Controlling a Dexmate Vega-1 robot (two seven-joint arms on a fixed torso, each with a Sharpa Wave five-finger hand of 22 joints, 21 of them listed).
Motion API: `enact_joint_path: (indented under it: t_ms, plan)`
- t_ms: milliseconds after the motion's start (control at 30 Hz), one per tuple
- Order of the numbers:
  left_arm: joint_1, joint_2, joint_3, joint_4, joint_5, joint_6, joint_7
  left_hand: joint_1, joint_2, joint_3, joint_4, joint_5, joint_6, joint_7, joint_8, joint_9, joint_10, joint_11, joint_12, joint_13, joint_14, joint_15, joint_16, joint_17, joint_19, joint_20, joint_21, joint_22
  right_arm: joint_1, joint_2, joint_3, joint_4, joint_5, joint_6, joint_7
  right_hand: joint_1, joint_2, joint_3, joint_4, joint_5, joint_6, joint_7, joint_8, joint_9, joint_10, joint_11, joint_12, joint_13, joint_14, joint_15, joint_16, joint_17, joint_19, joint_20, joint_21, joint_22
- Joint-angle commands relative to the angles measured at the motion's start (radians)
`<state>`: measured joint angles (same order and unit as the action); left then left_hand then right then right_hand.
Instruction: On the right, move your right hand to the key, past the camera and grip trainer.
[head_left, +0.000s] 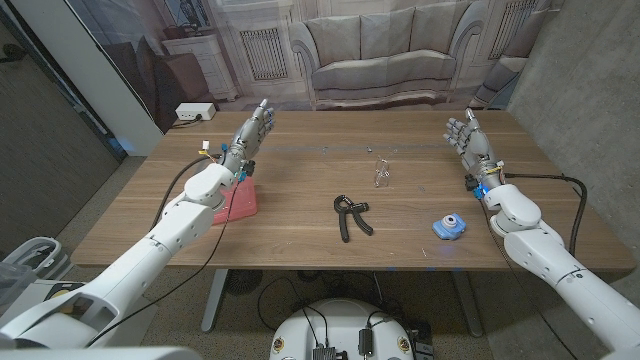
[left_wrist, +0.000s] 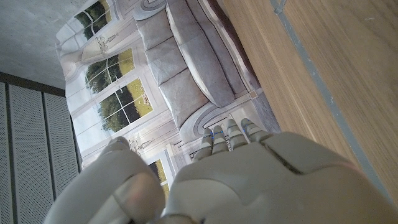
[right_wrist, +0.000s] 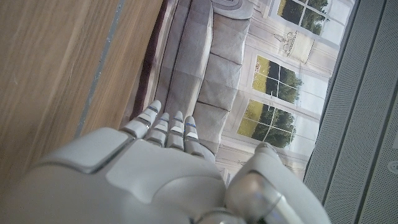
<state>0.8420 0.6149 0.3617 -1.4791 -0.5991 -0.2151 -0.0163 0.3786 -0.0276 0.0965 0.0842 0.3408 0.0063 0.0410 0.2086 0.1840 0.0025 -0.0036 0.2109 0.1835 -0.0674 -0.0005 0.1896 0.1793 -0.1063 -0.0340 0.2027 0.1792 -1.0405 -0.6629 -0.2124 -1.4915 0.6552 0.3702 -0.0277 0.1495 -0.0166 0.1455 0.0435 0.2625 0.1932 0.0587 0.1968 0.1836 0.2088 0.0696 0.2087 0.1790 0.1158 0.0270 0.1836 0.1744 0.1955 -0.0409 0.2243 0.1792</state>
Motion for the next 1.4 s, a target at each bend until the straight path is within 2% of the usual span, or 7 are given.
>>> enact_joint_path:
  t_ms: [33,667,900,1200,1400]
  plan:
    - [0.016,0.001,-0.003,-0.018,-0.001,0.002,0.013,0.004,0.002,-0.005,0.003,-0.001,0.008,0.005,-0.003,0.001,0.010,-0.002,0.000,0.003,0.003,0.002,0.001,0.002,-0.002,-0.044,0.001,0.002,-0.020,-0.012,0.020,0.000,0.006,0.013,0.004,0.005,0.004,0.003,-0.005,-0.004,0.008,0.000,0.001,0.002,0.005,-0.001,0.004,0.002,0.005,0.002,0.004,0.006,0.010,-0.016,-0.002,0.003]
    - [0.034,0.008,-0.012,-0.038,-0.008,0.008,0.025,0.007,0.004,-0.007,0.002,-0.002,0.013,0.003,-0.003,0.002,0.014,0.000,-0.001,0.003,0.005,0.000,0.000,0.002,-0.001,-0.043,0.001,0.002,-0.044,-0.028,0.046,-0.003,0.014,0.010,-0.001,0.006,0.006,0.002,-0.007,-0.006,0.010,-0.004,0.000,0.002,0.009,-0.006,0.004,0.002,0.009,-0.002,0.005,0.006,0.014,-0.017,-0.004,0.003]
    - [0.046,0.009,-0.019,-0.042,-0.017,0.000,0.023,0.007,0.005,-0.008,0.001,-0.002,0.016,0.003,-0.003,0.002,0.015,-0.001,-0.001,0.003,0.006,0.000,0.000,0.002,0.000,-0.039,0.001,0.002,-0.067,-0.047,0.064,-0.024,0.009,0.006,-0.013,0.006,0.006,0.001,-0.008,-0.007,0.011,-0.006,0.000,0.002,0.011,-0.011,0.004,0.002,0.012,-0.002,0.005,0.006,0.016,-0.017,-0.005,0.003]
    - [0.051,0.013,-0.020,-0.058,-0.014,0.006,0.032,0.009,0.007,-0.009,0.001,-0.003,0.017,0.003,-0.003,0.002,0.018,-0.002,-0.001,0.003,0.007,0.000,0.000,0.002,0.000,-0.038,0.001,0.002,-0.094,-0.048,0.088,-0.029,0.006,0.024,-0.030,0.006,0.006,0.000,-0.009,-0.008,0.012,-0.008,0.000,0.002,0.014,-0.007,0.004,0.002,0.015,-0.005,0.005,0.006,0.019,-0.017,-0.005,0.003]
    - [0.046,0.016,-0.017,-0.065,-0.012,0.017,0.032,0.010,0.008,-0.010,0.001,-0.003,0.018,0.003,-0.004,0.002,0.017,-0.002,-0.002,0.003,0.008,-0.001,0.000,0.002,0.000,-0.036,0.001,0.002,-0.109,-0.046,0.101,-0.027,0.004,0.037,-0.038,0.006,0.007,-0.002,-0.010,-0.009,0.022,-0.015,0.003,0.002,0.025,-0.019,0.008,0.002,0.026,-0.014,0.008,0.006,0.027,-0.019,-0.005,0.003]
